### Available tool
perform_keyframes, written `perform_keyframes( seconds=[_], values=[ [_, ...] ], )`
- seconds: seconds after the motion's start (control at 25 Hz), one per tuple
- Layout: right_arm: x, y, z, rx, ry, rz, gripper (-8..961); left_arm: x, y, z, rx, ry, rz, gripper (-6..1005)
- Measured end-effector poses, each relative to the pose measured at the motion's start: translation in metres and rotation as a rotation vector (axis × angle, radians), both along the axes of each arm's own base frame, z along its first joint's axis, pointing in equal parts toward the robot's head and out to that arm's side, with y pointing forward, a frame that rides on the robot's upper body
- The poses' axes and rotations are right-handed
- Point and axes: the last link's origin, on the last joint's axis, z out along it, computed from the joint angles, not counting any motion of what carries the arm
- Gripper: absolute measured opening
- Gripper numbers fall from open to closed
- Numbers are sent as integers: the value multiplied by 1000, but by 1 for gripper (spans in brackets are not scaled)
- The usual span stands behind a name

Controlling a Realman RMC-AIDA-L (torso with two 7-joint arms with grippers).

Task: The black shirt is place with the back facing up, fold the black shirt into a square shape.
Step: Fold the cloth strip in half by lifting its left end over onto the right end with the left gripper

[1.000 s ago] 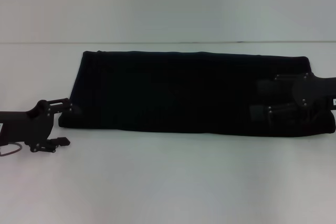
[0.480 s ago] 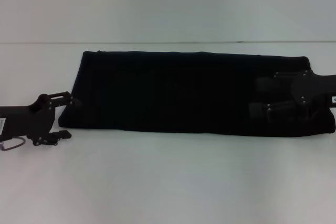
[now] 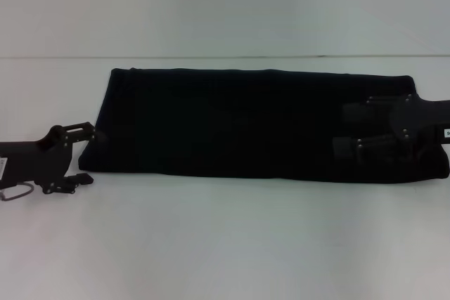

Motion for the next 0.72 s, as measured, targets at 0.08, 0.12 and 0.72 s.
perform_keyframes(
  seconds=[0.08,0.12,0.72],
  values=[
    [0,0,0,0,0,0,917,0,1,-2,1,1,3,884],
    [0,0,0,1,0,0,917,-1,1,-2,2,2,4,884],
    [-2,1,1,8,11,2,916,-1,7,-2,34,30,-10,883]
  ],
)
